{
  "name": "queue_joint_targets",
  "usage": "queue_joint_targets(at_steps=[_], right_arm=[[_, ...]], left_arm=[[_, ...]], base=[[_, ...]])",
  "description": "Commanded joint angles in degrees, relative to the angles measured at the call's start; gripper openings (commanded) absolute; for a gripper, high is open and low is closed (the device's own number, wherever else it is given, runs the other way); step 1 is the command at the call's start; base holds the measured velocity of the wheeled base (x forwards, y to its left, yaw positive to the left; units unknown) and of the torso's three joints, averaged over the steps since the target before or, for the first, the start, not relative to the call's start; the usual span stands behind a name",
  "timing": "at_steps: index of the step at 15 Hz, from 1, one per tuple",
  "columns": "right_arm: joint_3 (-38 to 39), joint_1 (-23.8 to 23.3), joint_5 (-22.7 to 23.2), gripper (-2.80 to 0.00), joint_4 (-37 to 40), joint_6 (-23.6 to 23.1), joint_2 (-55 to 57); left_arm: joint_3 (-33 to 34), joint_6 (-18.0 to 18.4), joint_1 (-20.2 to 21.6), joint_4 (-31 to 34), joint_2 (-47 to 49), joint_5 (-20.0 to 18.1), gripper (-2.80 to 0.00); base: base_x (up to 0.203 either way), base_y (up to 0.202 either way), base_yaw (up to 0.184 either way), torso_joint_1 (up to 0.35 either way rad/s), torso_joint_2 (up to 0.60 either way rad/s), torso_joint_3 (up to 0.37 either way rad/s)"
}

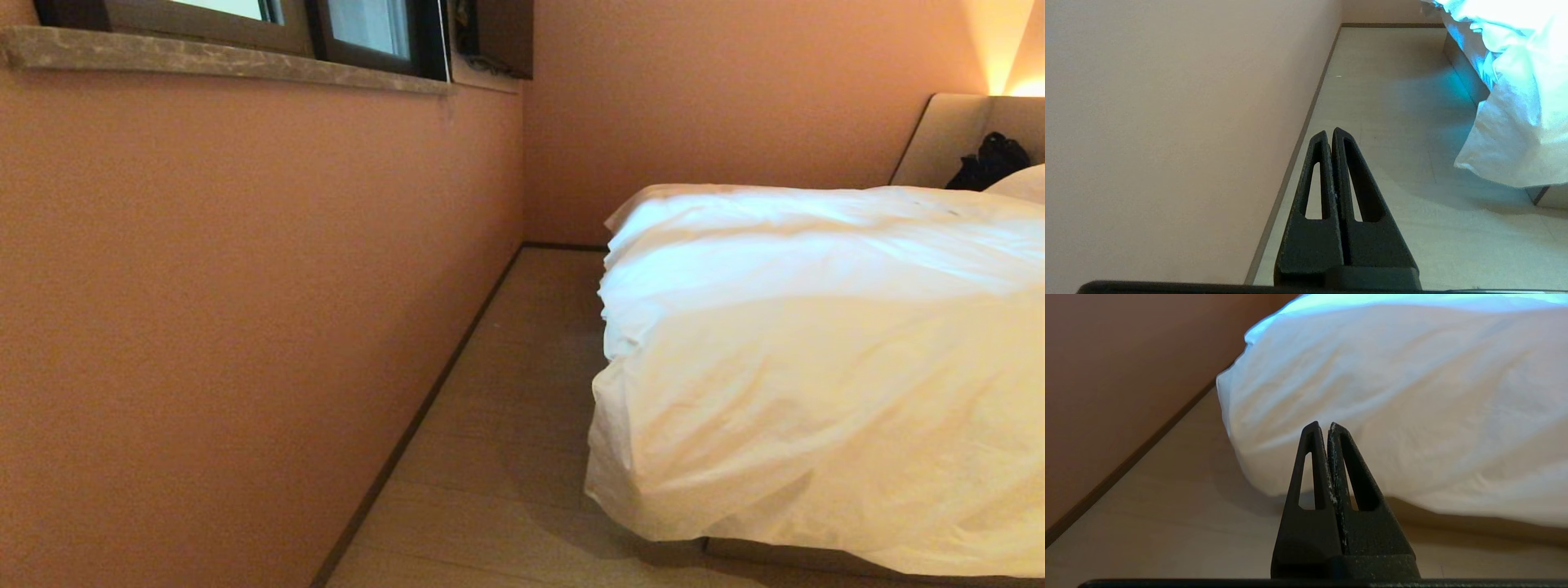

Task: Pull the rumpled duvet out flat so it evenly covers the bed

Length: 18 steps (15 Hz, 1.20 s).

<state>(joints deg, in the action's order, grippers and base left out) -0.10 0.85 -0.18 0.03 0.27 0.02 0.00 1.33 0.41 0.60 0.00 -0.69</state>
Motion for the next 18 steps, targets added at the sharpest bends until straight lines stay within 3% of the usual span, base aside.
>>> queue_joint_targets(at_steps=[1,6,18], right_arm=[[0.0,0.0,0.0,-2.8,0.0,0.0,0.0],[0.0,0.0,0.0,-2.8,0.0,0.0,0.0],[0.0,0.0,0.0,-2.8,0.0,0.0,0.0]], left_arm=[[0.0,0.0,0.0,0.0,0.0,0.0,-2.8],[0.0,0.0,0.0,0.0,0.0,0.0,-2.8],[0.0,-0.1,0.0,0.0,0.0,0.0,-2.8]], base=[[-0.191,0.0,0.003,0.007,0.0,0.001],[-0.162,0.0,0.002,-0.001,0.0,0.002],[0.0,0.0,0.0,0.0,0.0,0.0]])
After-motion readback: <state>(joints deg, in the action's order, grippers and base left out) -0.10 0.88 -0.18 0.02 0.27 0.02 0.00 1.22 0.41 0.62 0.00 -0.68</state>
